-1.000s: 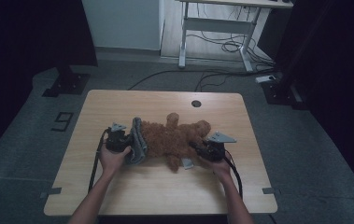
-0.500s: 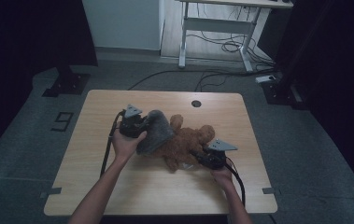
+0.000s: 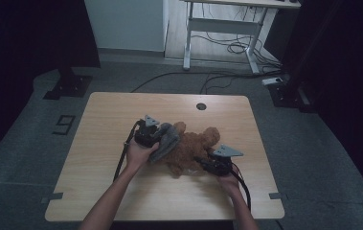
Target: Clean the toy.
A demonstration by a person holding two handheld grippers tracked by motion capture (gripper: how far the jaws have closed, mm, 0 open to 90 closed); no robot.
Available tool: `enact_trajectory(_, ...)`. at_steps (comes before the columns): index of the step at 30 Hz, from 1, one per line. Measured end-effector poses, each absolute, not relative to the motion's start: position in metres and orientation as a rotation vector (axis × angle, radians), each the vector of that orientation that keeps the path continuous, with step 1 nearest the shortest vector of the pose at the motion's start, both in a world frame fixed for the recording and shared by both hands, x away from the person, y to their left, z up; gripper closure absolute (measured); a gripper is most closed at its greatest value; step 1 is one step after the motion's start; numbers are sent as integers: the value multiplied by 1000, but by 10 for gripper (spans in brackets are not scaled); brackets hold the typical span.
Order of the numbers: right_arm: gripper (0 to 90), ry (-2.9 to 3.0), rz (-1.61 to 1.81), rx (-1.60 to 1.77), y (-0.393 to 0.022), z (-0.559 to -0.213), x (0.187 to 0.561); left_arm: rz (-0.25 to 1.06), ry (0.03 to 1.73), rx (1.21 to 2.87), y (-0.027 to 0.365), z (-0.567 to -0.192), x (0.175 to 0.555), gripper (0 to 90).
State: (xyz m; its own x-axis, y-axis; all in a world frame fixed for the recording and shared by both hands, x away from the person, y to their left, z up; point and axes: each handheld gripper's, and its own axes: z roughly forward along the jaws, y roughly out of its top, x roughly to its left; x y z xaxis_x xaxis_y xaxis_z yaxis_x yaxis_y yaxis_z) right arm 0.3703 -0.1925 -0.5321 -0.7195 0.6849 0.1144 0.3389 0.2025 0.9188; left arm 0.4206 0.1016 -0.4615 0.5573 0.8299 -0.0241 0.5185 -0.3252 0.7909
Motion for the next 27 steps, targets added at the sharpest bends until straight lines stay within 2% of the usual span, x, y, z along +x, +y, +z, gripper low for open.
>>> enact_trajectory(3, 529, 2179, 1527, 989, -194, -531, 367, 505, 1068, 1970, 107, -466, 407, 811)
enact_trajectory(10, 293, 2207, 1529, 1045, -199, -526, 356, 503, 1041, 1928, 118, -474, 385, 812)
enact_trajectory(13, 246, 2217, 1509, 1034, -195, -527, 357, 509, 1035, 1922, 121, -475, 379, 812)
enact_trajectory(14, 260, 2214, 1504, 1026, -193, -527, 357, 508, 1035, 1916, 121, -475, 378, 812)
enact_trajectory(16, 388, 2223, 1503, 984, -188, -530, 356, 508, 1035, 1907, 123, -477, 375, 812)
enact_trajectory(20, 537, 2244, 1494, 967, -187, -538, 354, 502, 1026, 1893, 124, -475, 370, 810)
enact_trajectory(27, 581, 2244, 1499, 973, -189, -543, 352, 544, 953, 1871, 115, -440, 356, 804)
